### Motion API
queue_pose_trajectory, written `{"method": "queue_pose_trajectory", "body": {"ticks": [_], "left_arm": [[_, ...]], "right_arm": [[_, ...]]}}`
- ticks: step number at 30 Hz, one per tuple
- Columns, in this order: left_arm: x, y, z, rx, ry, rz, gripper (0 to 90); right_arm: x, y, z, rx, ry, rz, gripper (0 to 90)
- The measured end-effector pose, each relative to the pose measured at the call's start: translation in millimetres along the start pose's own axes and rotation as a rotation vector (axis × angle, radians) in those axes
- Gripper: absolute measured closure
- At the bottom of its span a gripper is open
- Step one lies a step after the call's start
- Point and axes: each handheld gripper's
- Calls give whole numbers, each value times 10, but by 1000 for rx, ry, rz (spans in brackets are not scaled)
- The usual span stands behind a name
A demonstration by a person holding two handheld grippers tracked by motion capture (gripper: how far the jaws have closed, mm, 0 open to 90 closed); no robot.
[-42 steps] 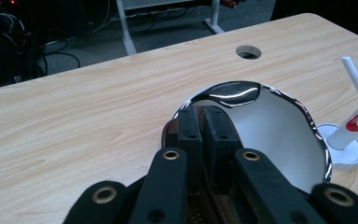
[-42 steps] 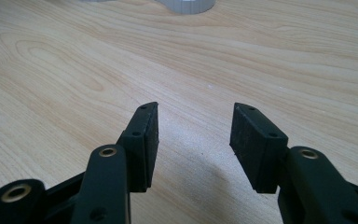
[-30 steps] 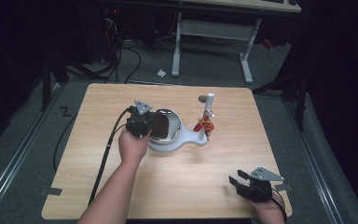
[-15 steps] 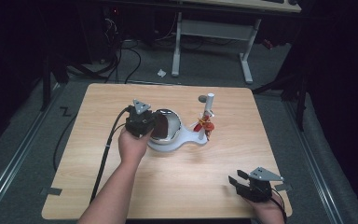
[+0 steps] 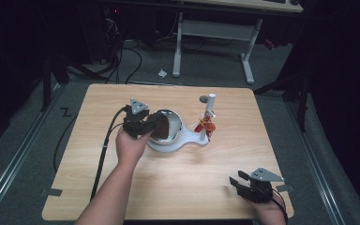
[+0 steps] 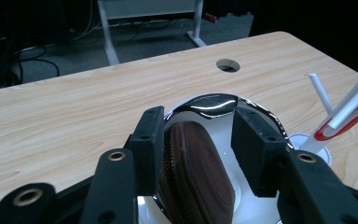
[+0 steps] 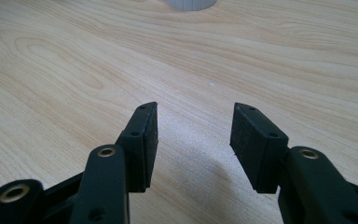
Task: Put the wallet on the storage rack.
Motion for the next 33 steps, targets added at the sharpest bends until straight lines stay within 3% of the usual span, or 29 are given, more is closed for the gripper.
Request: {"method": "queue_pose_trajectory", "body": {"ticks": [12, 19, 24, 30, 33], "left_arm": [[25, 211, -14, 18, -23, -28, 420], [192, 409, 35, 79, -12, -34, 359], [483, 544, 102, 124, -18, -32, 354], [1013, 688, 228, 138, 4, -19, 344], [1291, 699, 299, 135, 3, 30, 334]], "right_arm": [[-4, -8, 3, 4, -3, 3, 517], [-29, -53, 0, 10, 0, 10, 519], [-21, -102, 28, 6, 11, 28, 522], [-9, -118, 7, -5, 0, 23, 512], [0, -104, -3, 1, 3, 25, 509]]}}
Point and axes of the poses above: each handheld gripper's, and its own axes: y roughly backward along the jaws, x roughly out of its underside, z roughly to its left, and after that the axes turned 6 degrees about z, right-handed
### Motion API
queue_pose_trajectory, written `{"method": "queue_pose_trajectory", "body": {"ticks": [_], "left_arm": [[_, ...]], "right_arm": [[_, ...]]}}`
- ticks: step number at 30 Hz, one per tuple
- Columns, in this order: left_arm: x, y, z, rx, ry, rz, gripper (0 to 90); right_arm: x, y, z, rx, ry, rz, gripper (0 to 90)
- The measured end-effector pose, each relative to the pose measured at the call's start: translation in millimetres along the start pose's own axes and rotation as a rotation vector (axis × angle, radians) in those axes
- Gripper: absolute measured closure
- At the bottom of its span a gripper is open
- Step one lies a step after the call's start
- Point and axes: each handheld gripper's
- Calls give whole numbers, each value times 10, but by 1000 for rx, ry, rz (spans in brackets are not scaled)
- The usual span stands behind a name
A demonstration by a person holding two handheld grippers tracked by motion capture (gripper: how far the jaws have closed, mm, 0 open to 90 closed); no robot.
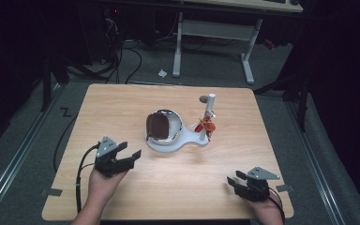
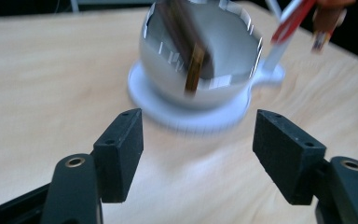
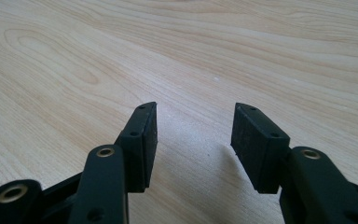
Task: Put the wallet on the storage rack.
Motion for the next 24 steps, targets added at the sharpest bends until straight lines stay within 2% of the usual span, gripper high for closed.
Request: {"method": "queue_pose_trajectory", "body": {"ticks": [2, 4, 6, 8, 10, 13, 16, 19, 24], "left_arm": [[176, -5, 41, -20, -7, 45, 332], [338, -1, 70, -62, -9, 103, 334], [528, 61, 57, -106, -26, 109, 337], [644, 121, 41, -87, -26, 139, 373], [640, 180, 26, -69, -35, 124, 355], [614, 179, 37, -107, -45, 137, 383], [614, 145, 95, -79, -16, 143, 379], [628, 134, 129, -65, -10, 156, 371], [610, 140, 190, -15, 41, 127, 355]], "right_arm": [[6, 7, -7, 3, -7, 0, 508], [9, 2, -8, 6, -12, 6, 504], [6, 11, -14, 22, -2, 10, 503], [4, 38, -27, 32, -14, 4, 502], [7, 47, -40, 35, -13, 1, 501], [12, 27, -31, 40, -7, 8, 499], [24, 11, -21, 42, -17, 18, 499], [25, 5, -25, 51, -27, 19, 500], [31, -20, -25, 61, -20, 32, 497]]}}
Point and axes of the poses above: each handheld gripper's, and its own axes: y roughly backward along the jaws, x roughly out of its underside, z roughly to its left, and after that the axes turned 6 degrees about z, right-handed
